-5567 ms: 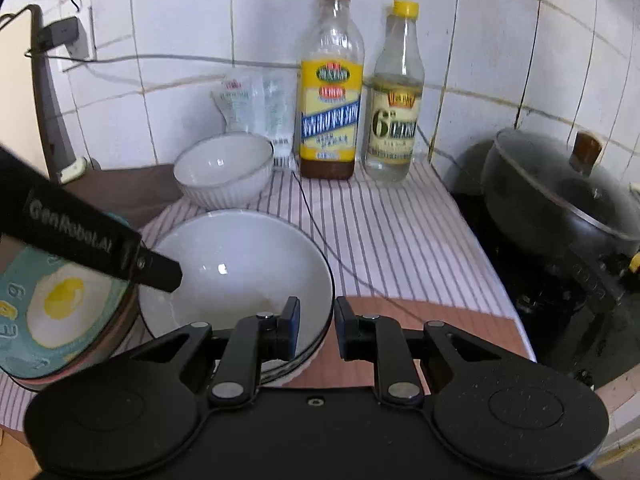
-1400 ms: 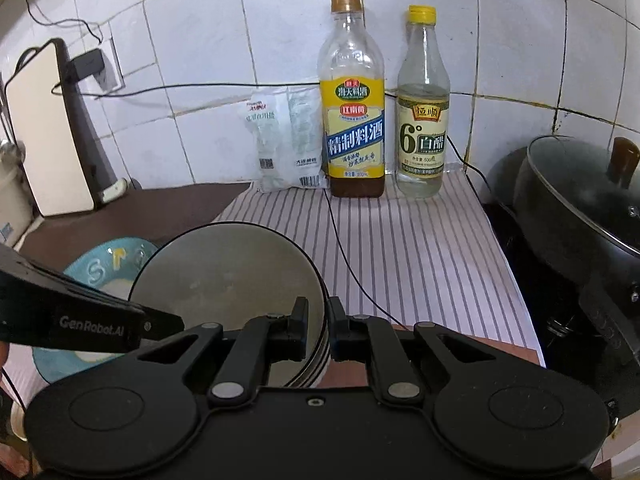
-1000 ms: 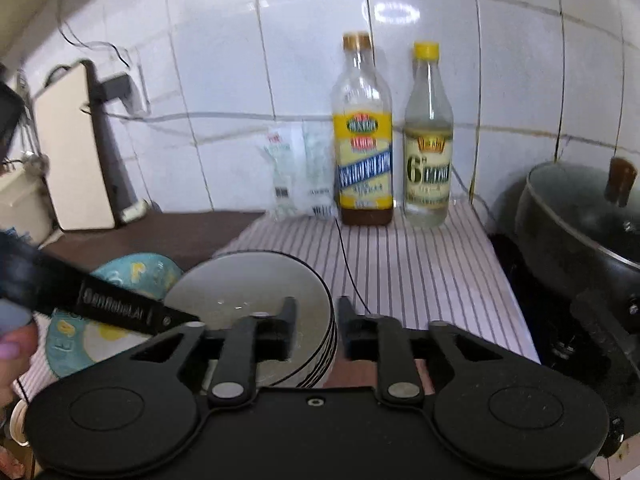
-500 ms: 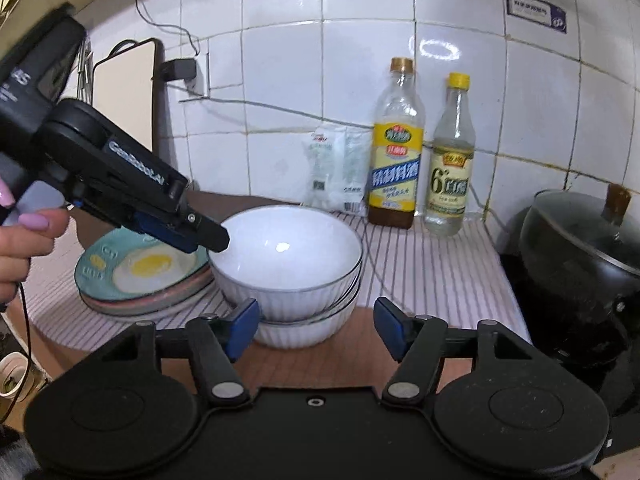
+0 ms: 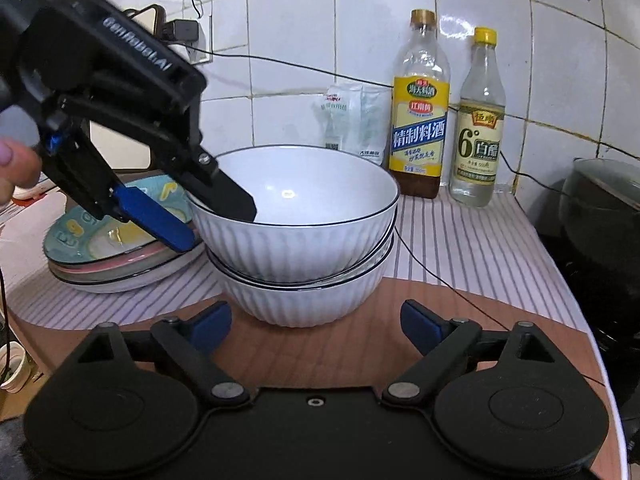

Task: Organize plates and bowls
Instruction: 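Lower the bowl stack onto the blue egg-print plate and open the left gripper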

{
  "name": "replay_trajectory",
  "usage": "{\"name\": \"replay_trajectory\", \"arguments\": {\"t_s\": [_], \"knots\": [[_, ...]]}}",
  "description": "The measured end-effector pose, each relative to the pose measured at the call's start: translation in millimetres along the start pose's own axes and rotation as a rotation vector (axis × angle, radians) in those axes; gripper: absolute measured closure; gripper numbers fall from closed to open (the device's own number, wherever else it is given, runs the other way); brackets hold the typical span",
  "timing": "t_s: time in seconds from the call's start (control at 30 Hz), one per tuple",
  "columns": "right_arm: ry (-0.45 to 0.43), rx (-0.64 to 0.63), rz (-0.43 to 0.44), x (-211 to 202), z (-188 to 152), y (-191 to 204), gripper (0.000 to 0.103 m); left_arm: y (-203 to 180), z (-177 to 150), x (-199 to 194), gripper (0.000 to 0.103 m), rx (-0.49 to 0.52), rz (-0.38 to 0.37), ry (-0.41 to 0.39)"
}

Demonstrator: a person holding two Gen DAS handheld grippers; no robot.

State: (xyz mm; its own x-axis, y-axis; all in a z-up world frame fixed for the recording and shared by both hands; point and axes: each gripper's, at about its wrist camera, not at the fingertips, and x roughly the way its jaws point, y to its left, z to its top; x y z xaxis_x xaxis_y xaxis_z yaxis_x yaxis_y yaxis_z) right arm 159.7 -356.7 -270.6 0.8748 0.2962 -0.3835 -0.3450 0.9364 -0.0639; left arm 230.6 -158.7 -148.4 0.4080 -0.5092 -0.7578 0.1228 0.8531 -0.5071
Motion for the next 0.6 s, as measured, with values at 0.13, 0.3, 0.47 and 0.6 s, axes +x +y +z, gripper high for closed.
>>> {"name": "replay_trajectory", "arguments": {"t_s": [0.13, 0.3, 0.47, 0.6], "knots": [[0.014, -0.018, 0.028, 12, 2, -2, 0.006, -11, 17, 9, 0.051, 0.036, 0.054, 0.024], [0.02, -0.026, 0.053, 21, 6, -1, 0.006, -21, 34, 22, 0.053, 0.129, 0.119, 0.086], [0.013, 0.005, 0.062, 28, 8, 0, 0.003, -17, 38, 31, 0.061, 0.122, 0.132, 0.117], [0.019, 0.038, 0.071, 34, 9, -1, 0.001, -14, 37, 36, 0.063, 0.116, 0.13, 0.105]]}}
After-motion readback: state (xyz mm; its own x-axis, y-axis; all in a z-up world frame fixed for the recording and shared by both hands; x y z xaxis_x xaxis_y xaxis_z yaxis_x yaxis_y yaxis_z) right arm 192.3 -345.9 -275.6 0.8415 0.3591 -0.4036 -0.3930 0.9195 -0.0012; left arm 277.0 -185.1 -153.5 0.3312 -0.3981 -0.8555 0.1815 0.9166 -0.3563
